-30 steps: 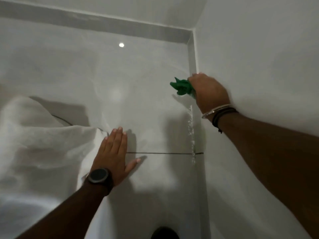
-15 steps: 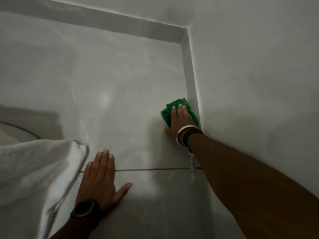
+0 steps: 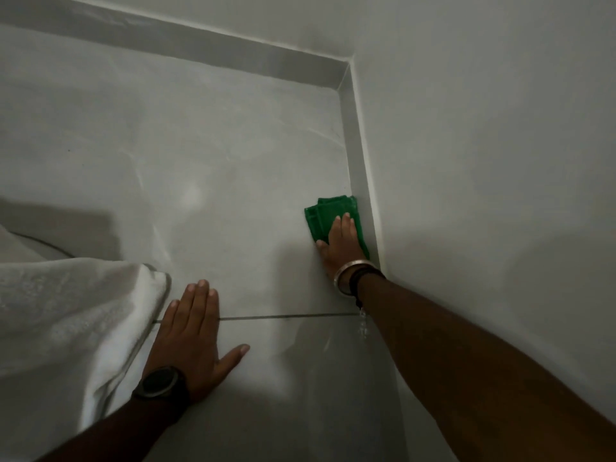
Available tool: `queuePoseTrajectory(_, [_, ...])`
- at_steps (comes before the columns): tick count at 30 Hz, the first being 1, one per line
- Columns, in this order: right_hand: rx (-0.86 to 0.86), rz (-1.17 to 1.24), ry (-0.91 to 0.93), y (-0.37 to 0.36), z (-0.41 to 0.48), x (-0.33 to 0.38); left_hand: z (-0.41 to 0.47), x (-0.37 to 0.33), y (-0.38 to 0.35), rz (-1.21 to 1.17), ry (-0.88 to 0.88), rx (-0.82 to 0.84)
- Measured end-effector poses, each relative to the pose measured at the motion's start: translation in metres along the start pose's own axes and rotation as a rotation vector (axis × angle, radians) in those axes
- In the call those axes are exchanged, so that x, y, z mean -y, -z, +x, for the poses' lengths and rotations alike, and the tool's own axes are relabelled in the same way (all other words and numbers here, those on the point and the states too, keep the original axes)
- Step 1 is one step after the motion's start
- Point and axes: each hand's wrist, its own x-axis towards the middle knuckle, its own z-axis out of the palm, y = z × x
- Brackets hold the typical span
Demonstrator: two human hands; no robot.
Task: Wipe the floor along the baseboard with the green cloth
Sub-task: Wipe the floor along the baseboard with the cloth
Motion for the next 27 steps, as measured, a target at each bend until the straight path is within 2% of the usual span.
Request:
queuePoseTrajectory(5, [-0.003, 0.089, -0.052, -0.009, -0.025, -0.003, 0.000, 0.005, 0.002, -0.004, -0.019, 0.014])
queuePoseTrajectory(9, [0.011, 0.201, -0.046, -0.026, -0.080, -0.015, 0.001, 0.003, 0.005, -0.016, -0.018, 0.035])
queuePoseTrajectory(15, [-0.125, 0.349, -0.004, -0.057, -0.150, -0.031, 0.001, 0.003, 0.006, -0.002, -0.021, 0.023])
queuePoseTrajectory(22, [-0.208, 0.427, -0.068, -0.083, -0.209, -0.036, 0.001, 0.003, 0.004, -0.004, -0.022, 0.008])
queuePoseTrajectory(27, [-0.241, 0.343, -0.119, -0.090, -0.210, -0.033, 0.001, 0.003, 0.002, 0.011, -0.029, 0.008])
